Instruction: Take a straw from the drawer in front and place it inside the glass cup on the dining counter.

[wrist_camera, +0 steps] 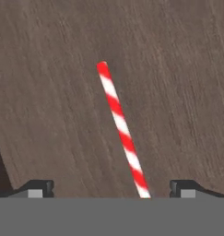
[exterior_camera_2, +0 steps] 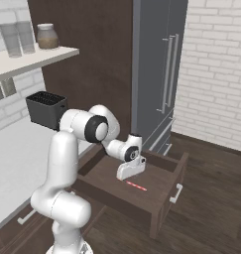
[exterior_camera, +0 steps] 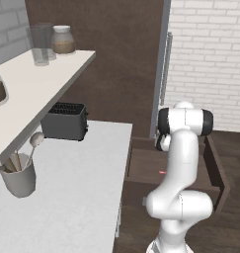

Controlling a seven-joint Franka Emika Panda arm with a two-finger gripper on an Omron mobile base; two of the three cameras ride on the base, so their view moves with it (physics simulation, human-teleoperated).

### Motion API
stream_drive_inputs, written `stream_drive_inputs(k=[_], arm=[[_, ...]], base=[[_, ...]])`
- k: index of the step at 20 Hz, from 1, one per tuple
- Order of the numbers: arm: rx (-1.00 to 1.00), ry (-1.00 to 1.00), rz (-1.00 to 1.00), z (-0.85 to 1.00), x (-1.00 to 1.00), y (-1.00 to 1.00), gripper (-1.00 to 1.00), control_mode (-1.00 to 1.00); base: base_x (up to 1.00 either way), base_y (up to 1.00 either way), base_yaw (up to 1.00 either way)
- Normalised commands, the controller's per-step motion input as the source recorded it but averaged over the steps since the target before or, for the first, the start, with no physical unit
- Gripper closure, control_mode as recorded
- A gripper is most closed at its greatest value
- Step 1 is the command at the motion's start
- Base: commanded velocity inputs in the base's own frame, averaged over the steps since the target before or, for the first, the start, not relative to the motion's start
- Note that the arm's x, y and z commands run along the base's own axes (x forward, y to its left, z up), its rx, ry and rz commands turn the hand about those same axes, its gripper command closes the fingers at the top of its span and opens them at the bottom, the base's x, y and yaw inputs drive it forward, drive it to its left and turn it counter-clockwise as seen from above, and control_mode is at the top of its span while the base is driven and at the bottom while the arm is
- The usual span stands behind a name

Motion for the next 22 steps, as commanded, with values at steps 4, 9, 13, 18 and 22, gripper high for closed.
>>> stream_drive_inputs(k=[4, 9, 13, 18, 22], arm=[[0.13, 0.00, 0.20, -0.17, 0.13, 0.20, -1.00, -1.00], [0.09, 0.00, 0.11, -0.21, 0.29, 0.12, -1.00, -1.00], [0.05, 0.00, 0.03, -0.17, 0.27, 0.04, -1.00, -1.00], [0.01, 0.00, 0.00, -0.19, 0.18, 0.00, -1.00, -1.00], [0.00, -0.06, 0.00, -0.36, -0.14, 0.00, -1.00, -1.00]], base=[[0.00, 0.00, 0.00], [0.00, 0.00, 0.00], [0.00, 0.00, 0.00], [0.00, 0.00, 0.00], [0.00, 0.00, 0.00]])
